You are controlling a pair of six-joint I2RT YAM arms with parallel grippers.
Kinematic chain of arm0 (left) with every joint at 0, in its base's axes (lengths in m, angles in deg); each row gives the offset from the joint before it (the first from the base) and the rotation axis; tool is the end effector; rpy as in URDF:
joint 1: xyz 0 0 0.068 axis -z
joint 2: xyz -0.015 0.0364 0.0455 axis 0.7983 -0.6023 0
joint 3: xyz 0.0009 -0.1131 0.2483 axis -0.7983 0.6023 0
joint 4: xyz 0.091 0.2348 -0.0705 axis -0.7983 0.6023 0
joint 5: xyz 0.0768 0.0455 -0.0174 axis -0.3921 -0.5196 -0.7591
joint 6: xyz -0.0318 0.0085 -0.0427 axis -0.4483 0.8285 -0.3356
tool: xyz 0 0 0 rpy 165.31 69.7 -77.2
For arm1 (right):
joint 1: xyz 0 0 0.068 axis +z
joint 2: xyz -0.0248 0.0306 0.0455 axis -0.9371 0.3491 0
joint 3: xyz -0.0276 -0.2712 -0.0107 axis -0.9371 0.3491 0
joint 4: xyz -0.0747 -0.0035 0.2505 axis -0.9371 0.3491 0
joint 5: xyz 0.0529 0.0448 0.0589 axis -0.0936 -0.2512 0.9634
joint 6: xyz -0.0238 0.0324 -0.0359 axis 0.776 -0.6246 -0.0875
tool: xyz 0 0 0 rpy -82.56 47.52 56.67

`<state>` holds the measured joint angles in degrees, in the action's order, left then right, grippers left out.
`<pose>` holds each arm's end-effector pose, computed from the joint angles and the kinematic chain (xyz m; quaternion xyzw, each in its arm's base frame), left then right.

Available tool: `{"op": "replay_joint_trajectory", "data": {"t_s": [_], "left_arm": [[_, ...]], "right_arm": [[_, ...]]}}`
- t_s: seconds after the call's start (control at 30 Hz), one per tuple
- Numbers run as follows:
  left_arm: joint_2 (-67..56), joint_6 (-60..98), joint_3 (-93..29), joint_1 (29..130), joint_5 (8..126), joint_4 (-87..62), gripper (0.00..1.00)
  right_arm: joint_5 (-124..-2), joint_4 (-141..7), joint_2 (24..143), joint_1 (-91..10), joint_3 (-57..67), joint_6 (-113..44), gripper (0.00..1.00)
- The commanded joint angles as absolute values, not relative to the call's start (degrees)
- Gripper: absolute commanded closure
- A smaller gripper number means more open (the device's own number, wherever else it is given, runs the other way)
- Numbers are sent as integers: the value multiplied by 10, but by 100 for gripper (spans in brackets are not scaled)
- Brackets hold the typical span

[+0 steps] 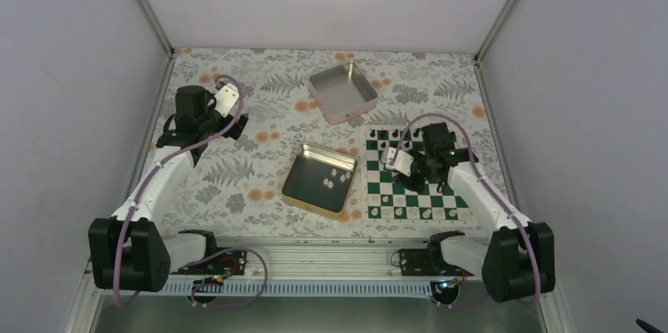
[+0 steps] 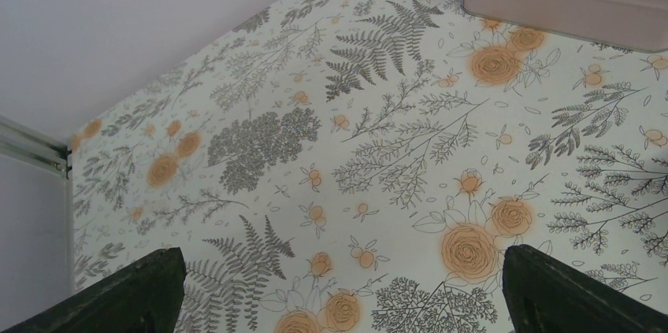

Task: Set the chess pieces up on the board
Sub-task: Place the chess piece on the chessboard, then pick up the chess piece from the storage box.

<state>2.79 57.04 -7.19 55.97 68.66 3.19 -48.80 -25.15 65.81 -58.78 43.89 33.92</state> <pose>0.2591 -0.0197 0.2690 0.2593 0.8409 0.0208 0.4745 0.1805 0.0480 0.1931 -0.5969 0.7590 0.0943 0.2424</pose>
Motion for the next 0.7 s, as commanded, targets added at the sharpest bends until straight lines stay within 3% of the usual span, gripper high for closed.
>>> {"op": "replay_joint_trajectory", "data": {"t_s": [0.0,0.33,0.67], "left_arm": [[34,565,-70,561,691,26,0],[37,565,-68,561,687,26,0],[39,566,-67,561,686,24,0]], "right_arm": [[-439,-239,709,-587,373,337,71],[-469,-241,866,-428,195,298,70],[-520,-246,1001,-290,129,281,70]]}}
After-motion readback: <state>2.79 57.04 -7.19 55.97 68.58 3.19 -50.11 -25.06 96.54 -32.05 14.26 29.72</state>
